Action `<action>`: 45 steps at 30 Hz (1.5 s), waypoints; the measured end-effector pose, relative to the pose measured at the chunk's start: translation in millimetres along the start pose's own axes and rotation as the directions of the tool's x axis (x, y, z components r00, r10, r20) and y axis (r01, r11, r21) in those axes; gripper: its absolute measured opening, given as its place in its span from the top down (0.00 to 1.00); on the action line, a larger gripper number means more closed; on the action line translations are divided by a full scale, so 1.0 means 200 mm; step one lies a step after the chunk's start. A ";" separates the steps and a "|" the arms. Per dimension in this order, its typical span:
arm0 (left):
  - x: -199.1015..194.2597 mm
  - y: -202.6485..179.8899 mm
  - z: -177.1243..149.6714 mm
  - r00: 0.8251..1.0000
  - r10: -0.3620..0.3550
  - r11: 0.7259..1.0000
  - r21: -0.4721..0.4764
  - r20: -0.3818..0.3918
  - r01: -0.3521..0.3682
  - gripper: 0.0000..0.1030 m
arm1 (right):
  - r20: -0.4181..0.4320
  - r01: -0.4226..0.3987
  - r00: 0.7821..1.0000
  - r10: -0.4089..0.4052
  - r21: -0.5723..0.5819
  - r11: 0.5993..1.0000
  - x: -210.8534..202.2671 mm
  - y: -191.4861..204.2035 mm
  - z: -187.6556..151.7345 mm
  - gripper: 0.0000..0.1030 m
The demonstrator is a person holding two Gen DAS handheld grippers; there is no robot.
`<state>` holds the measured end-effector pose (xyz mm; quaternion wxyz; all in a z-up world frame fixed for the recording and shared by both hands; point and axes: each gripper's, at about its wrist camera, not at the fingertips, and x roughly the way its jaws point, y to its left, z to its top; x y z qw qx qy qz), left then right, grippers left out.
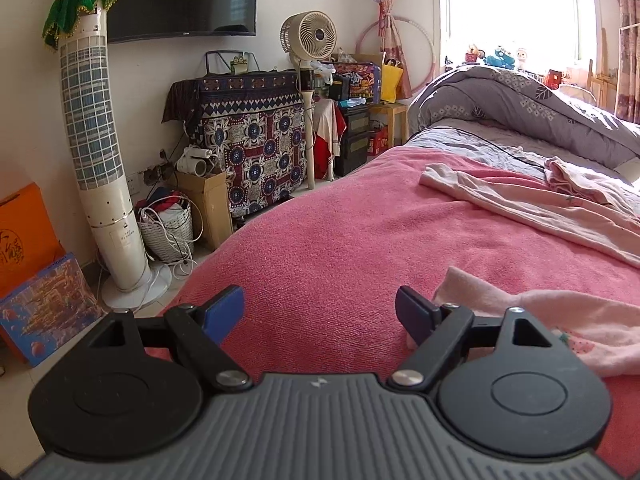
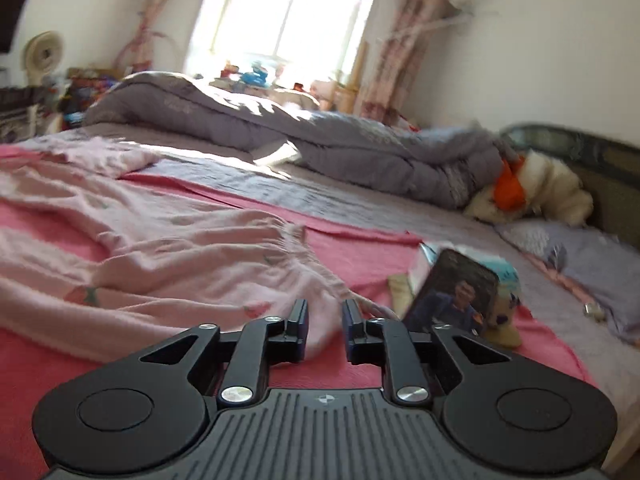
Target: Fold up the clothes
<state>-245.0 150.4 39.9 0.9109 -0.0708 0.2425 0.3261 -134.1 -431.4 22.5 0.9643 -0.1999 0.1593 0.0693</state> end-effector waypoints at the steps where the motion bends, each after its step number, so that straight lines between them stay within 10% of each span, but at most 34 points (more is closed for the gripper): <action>1: -0.03 0.00 0.00 1.000 -0.007 1.000 0.022 0.016 0.007 0.18 | 0.049 -0.061 0.997 0.067 -0.109 0.992 -0.05 0.12 0.02 0.56; 9: -0.22 0.02 0.02 0.985 -0.158 0.981 0.125 0.069 0.149 0.15 | 0.082 -0.370 0.880 0.467 -0.497 0.785 -0.19 0.93 0.09 0.62; 19: -0.14 -0.23 -0.10 0.916 -0.398 0.909 0.114 -0.047 0.400 0.08 | 0.135 -0.362 0.883 0.449 -0.413 0.836 -0.13 1.05 0.29 0.90; 29: -0.03 -0.15 -0.10 0.970 -0.243 0.954 -0.180 0.008 0.240 0.08 | -0.042 -0.584 0.796 0.604 -0.318 0.747 -0.25 0.85 0.26 0.84; 35: -0.05 -0.15 -0.07 0.994 -0.082 0.992 -0.085 0.074 0.088 0.01 | -0.005 -0.636 0.747 0.665 -0.298 0.712 -0.34 0.85 0.22 0.46; 41: 0.12 -0.24 -0.08 0.993 -0.121 0.992 -0.034 0.017 0.122 0.01 | 0.028 -0.594 0.792 0.610 -0.200 0.780 -0.28 0.79 0.26 0.45; 43: 0.10 -0.25 -0.07 0.987 -0.162 0.985 -0.052 0.020 0.163 0.10 | 0.040 -0.589 0.798 0.601 -0.159 0.792 -0.27 0.75 0.27 0.43; 45: 0.08 -0.24 -0.07 0.966 -0.257 0.962 -0.085 0.016 0.258 0.54 | 0.060 -0.578 0.806 0.588 -0.129 0.806 -0.28 0.70 0.27 0.37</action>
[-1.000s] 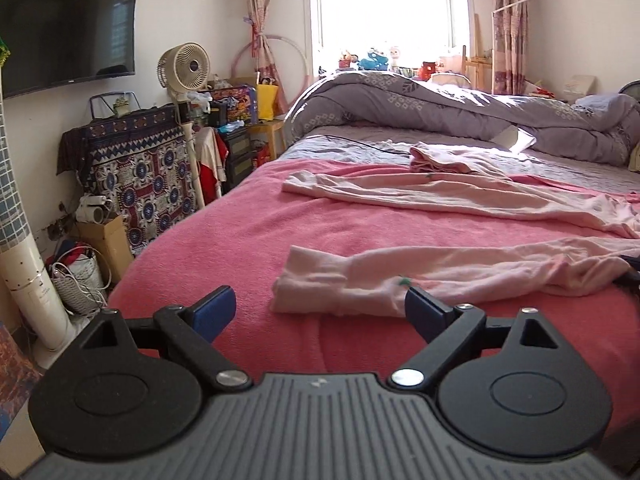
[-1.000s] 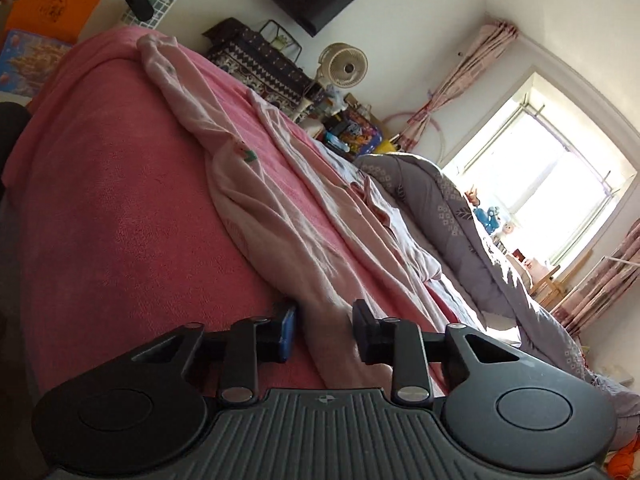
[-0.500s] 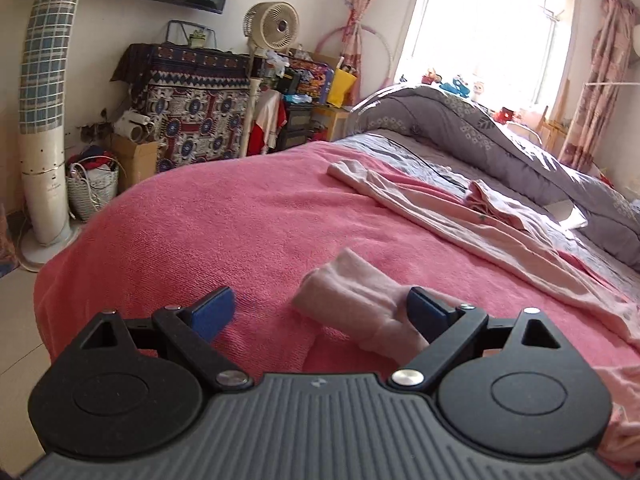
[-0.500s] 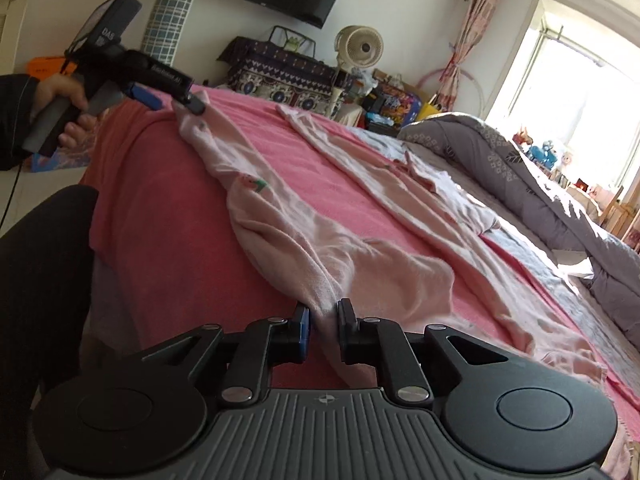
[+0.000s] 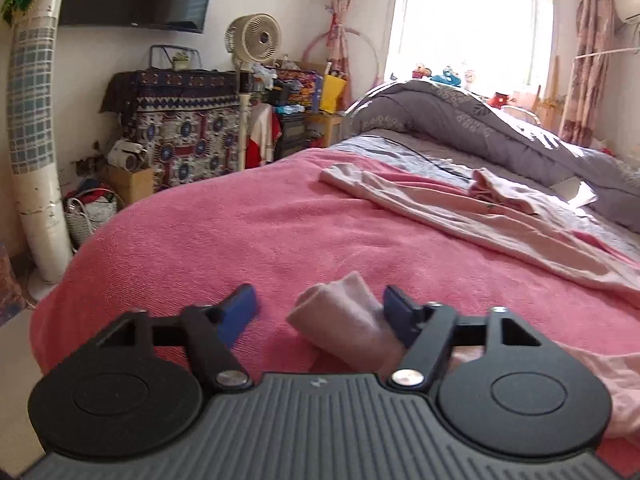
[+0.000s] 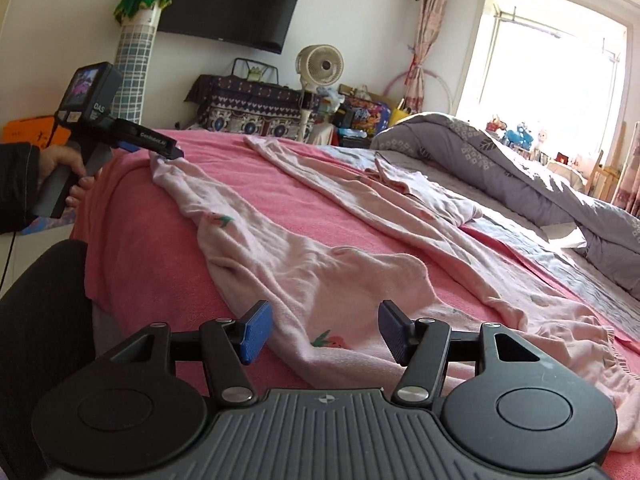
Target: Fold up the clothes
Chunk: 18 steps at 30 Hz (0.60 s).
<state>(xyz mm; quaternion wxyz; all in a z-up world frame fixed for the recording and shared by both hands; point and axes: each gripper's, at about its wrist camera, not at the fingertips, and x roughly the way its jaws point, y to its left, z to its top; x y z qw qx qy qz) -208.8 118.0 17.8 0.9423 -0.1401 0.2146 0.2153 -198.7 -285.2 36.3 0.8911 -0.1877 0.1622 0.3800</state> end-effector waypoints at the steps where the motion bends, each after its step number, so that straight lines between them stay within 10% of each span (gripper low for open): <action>1: 0.00 -0.01 0.00 1.000 -0.002 1.000 0.005 -0.008 0.002 0.57 | 0.005 0.015 1.000 -0.015 0.014 1.000 -0.01 -0.02 0.00 0.36; 4: -0.02 -0.04 0.02 1.000 -0.026 1.000 -0.004 -0.004 0.026 0.79 | 0.009 0.063 0.998 -0.064 0.063 0.996 -0.03 -0.09 -0.01 0.34; 10: -0.20 -0.04 0.32 0.973 -0.074 0.995 -0.042 0.218 0.085 0.78 | 0.043 0.134 0.989 -0.141 0.132 0.982 -0.06 -0.21 0.02 0.32; 13: -0.10 -0.07 0.41 0.980 0.019 0.999 0.032 0.199 -0.026 0.61 | 0.059 0.156 0.984 -0.165 0.142 0.978 -0.06 -0.24 0.04 0.29; 18: 0.24 -0.02 0.34 0.974 0.212 0.976 0.074 -0.083 -0.206 0.49 | 0.030 0.168 0.984 -0.174 0.139 0.976 -0.02 -0.25 0.02 0.25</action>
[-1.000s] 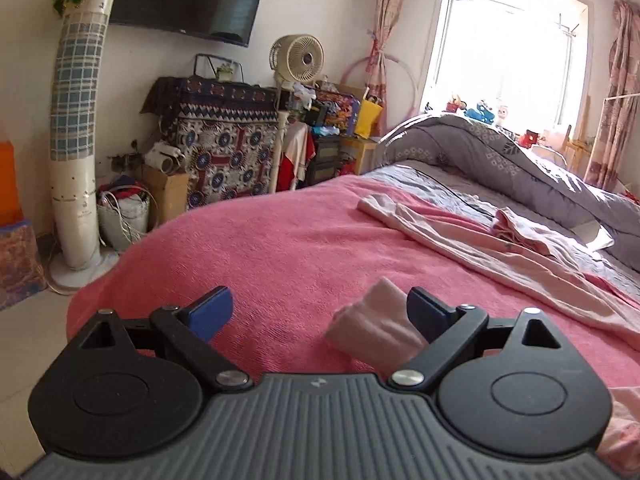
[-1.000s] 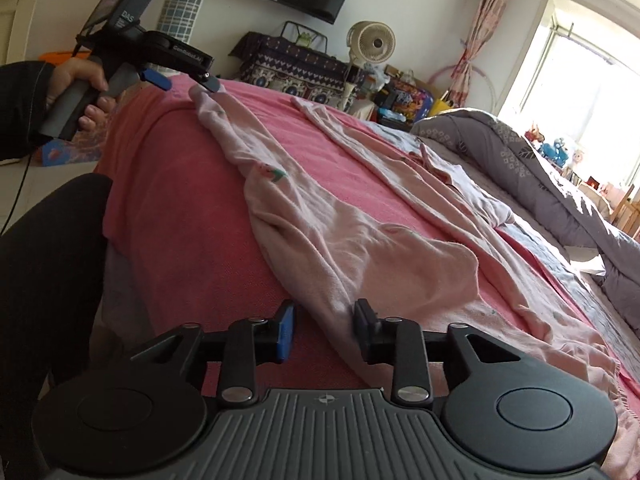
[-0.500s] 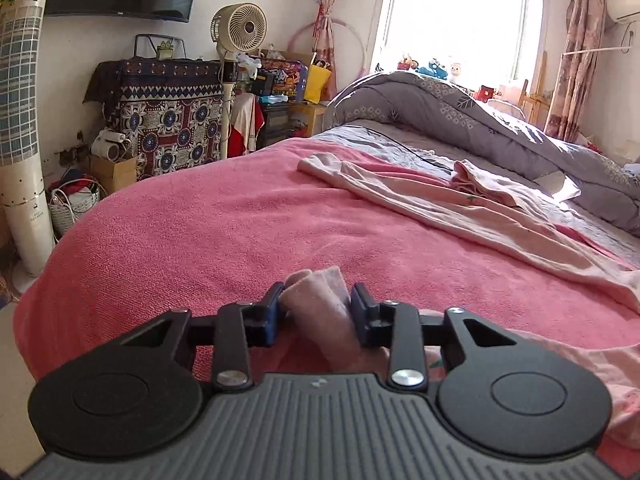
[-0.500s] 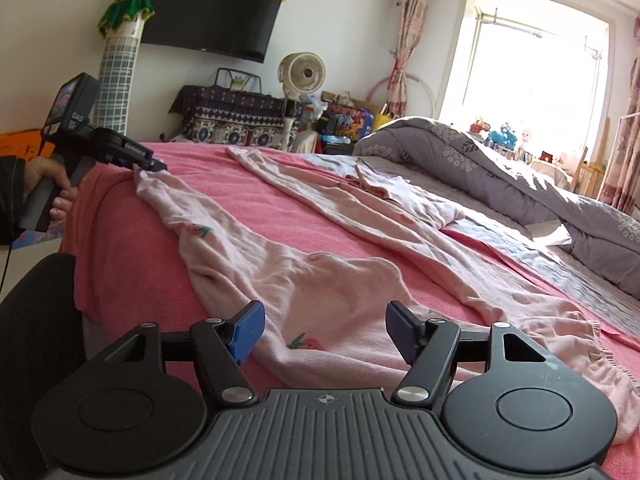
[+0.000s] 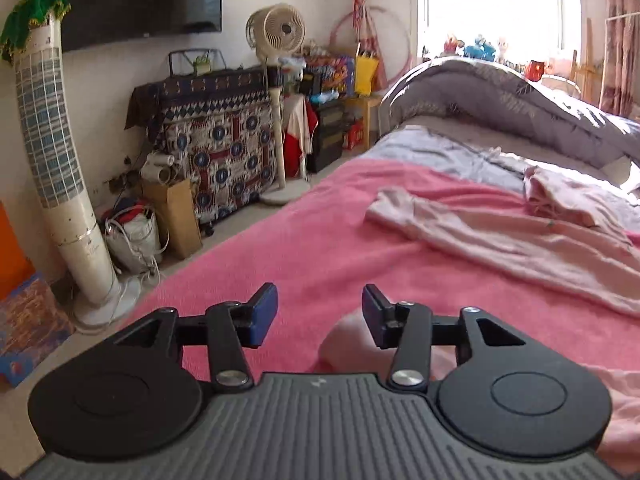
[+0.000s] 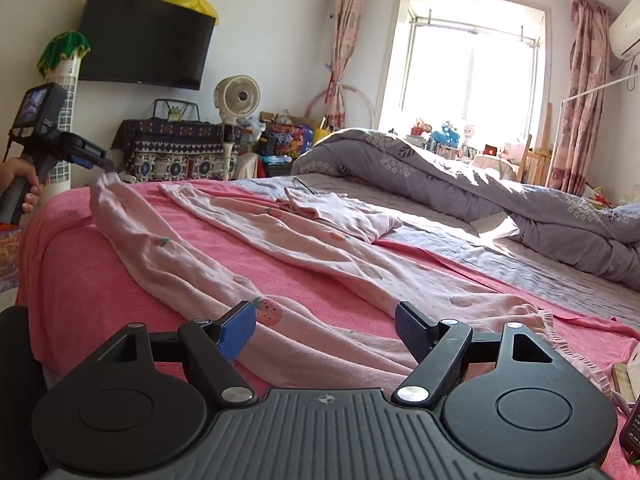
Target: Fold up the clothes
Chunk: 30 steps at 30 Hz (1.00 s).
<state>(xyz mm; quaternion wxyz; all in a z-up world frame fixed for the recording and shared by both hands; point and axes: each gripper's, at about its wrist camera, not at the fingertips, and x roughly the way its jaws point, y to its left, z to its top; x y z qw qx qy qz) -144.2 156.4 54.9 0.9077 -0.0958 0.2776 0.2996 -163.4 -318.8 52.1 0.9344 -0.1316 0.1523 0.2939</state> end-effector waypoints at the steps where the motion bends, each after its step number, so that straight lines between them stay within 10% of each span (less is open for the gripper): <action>1: 0.00 0.04 -0.03 1.000 -0.019 0.999 -0.042 -0.002 0.019 0.49 | -0.012 0.002 1.000 -0.002 -0.008 1.000 0.00 0.00 -0.01 0.25; 16: -0.08 0.06 -0.19 0.988 -0.151 0.976 -0.164 -0.035 0.144 0.09 | -0.062 0.037 0.996 -0.065 -0.382 0.923 0.26 0.45 -0.14 0.50; 17: -0.07 0.04 -0.19 0.989 -0.147 0.976 -0.167 -0.021 0.142 0.21 | -0.045 0.064 0.995 -0.090 -0.405 0.912 0.29 0.47 -0.15 0.67; 18: -0.06 0.02 -0.19 0.988 -0.153 0.969 -0.193 0.007 0.151 0.61 | -0.029 0.092 0.993 -0.113 -0.403 0.910 0.31 0.49 -0.14 0.93; 20: -0.07 0.04 -0.18 0.976 -0.216 0.937 -0.273 0.033 0.217 0.89 | 0.012 0.135 0.990 -0.140 -0.352 0.926 0.29 0.50 -0.10 0.95; 27: -0.34 0.08 -0.09 0.947 -0.118 0.961 -0.207 0.298 0.185 0.88 | 0.030 -0.117 0.992 0.126 -0.201 0.973 0.00 0.39 0.08 0.90; 30: -0.32 0.13 -0.09 0.959 -0.078 0.965 -0.220 0.273 0.141 0.88 | -0.002 -0.115 0.993 0.116 -0.105 0.988 0.00 0.27 0.07 0.83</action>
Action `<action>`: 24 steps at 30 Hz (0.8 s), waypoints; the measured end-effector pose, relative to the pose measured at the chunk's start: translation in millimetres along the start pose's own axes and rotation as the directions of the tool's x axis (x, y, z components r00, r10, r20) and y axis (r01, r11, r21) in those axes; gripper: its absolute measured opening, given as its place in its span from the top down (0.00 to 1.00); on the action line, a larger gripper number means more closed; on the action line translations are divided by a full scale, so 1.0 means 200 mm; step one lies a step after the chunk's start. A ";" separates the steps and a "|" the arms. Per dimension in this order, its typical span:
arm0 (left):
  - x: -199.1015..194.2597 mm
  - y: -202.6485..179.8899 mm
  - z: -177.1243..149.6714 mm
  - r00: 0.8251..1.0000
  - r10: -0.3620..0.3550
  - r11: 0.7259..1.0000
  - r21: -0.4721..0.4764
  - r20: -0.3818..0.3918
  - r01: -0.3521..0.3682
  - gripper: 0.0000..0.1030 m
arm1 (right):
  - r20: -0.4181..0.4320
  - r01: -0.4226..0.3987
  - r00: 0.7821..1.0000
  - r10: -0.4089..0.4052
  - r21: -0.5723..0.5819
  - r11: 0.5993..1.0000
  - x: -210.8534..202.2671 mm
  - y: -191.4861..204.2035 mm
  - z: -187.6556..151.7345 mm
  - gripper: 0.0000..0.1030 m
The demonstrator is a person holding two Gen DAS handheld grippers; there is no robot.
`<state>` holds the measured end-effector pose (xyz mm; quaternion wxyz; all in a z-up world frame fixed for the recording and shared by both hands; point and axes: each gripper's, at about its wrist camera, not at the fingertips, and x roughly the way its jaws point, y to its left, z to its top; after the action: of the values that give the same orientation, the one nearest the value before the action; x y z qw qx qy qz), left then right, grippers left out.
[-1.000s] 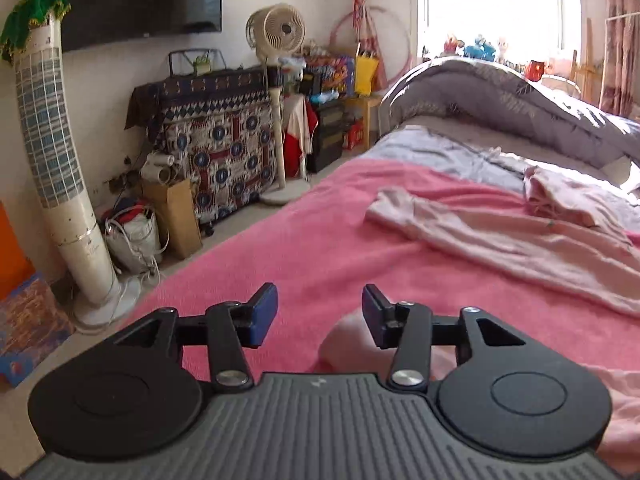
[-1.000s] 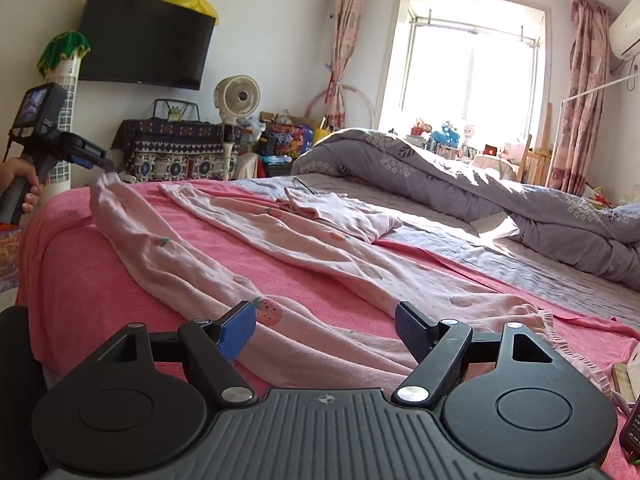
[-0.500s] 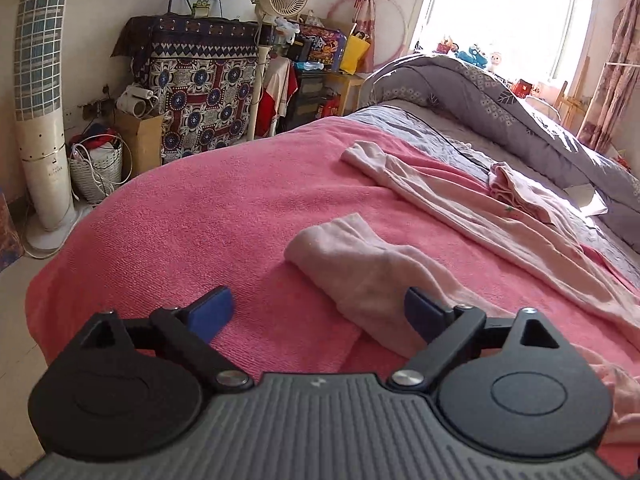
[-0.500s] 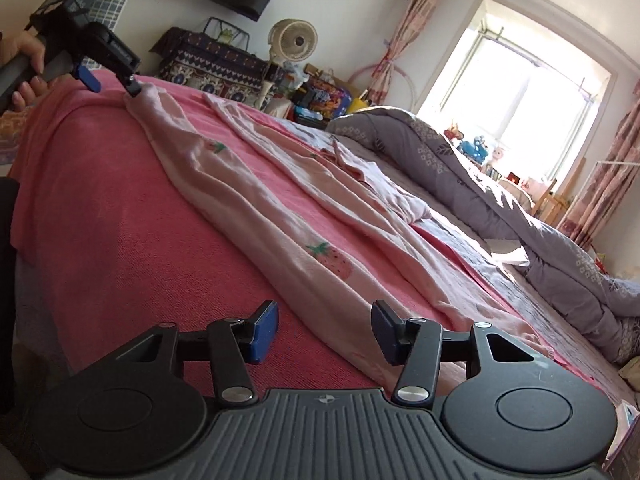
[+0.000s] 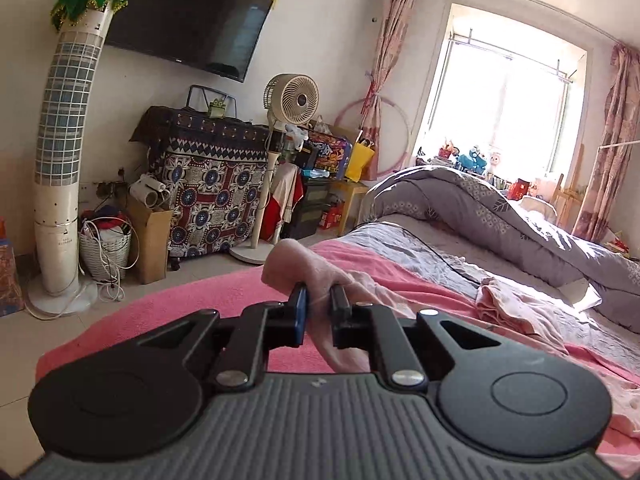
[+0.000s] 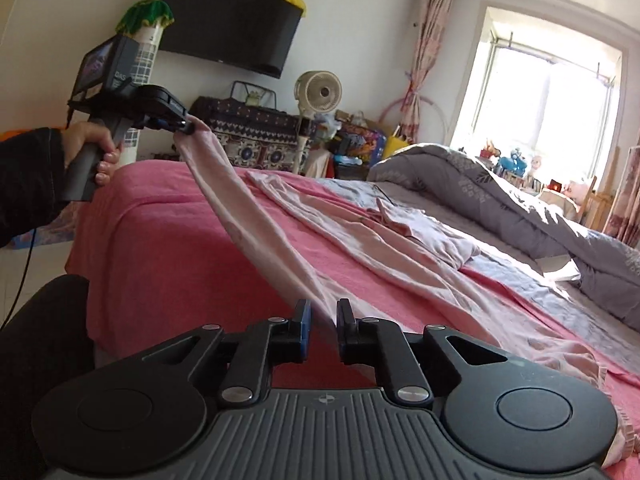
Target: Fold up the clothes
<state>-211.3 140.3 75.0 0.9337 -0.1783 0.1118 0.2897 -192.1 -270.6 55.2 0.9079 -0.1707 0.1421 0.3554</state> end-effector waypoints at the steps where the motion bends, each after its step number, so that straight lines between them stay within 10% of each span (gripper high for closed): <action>1: 0.02 0.03 -0.01 1.000 0.015 1.000 -0.013 -0.025 -0.016 0.88 | -0.005 0.052 0.999 -0.051 0.068 0.996 -0.01 -0.07 -0.01 0.78; 4: 0.10 0.13 -0.07 0.992 0.034 0.995 -0.085 -0.120 -0.045 0.88 | -0.055 0.247 0.968 -0.246 0.409 0.879 -0.08 -0.45 -0.10 0.56; 8: 0.13 0.21 -0.16 0.983 0.053 0.991 -0.114 -0.175 -0.074 0.86 | -0.233 0.440 0.869 -0.436 0.767 0.467 -0.20 -0.97 -0.39 0.55; 11: 0.10 0.19 -0.16 0.984 0.064 0.993 -0.089 -0.164 -0.079 0.86 | -0.316 0.500 0.816 -0.484 0.806 0.317 -0.18 -1.16 -0.53 0.55; 14: 0.09 0.18 -0.13 0.986 0.064 0.993 -0.092 -0.157 -0.079 0.86 | -0.352 0.475 0.843 -0.406 0.841 0.257 -0.02 -1.27 -0.64 0.54; 18: 0.04 0.18 -0.02 0.992 0.077 0.988 -0.130 -0.098 -0.089 0.86 | -0.336 0.436 0.857 -0.391 0.877 0.202 0.03 -1.35 -0.64 0.93; 24: -0.07 0.21 0.10 0.997 0.082 0.993 -0.088 -0.010 -0.083 0.86 | -0.227 0.437 0.828 -0.513 0.834 0.337 -0.30 -1.21 -0.45 0.93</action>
<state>-245.5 174.4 87.0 0.9118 -0.2153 0.1091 0.3322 -79.3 -510.8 47.6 0.9351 0.2839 0.2085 -0.0379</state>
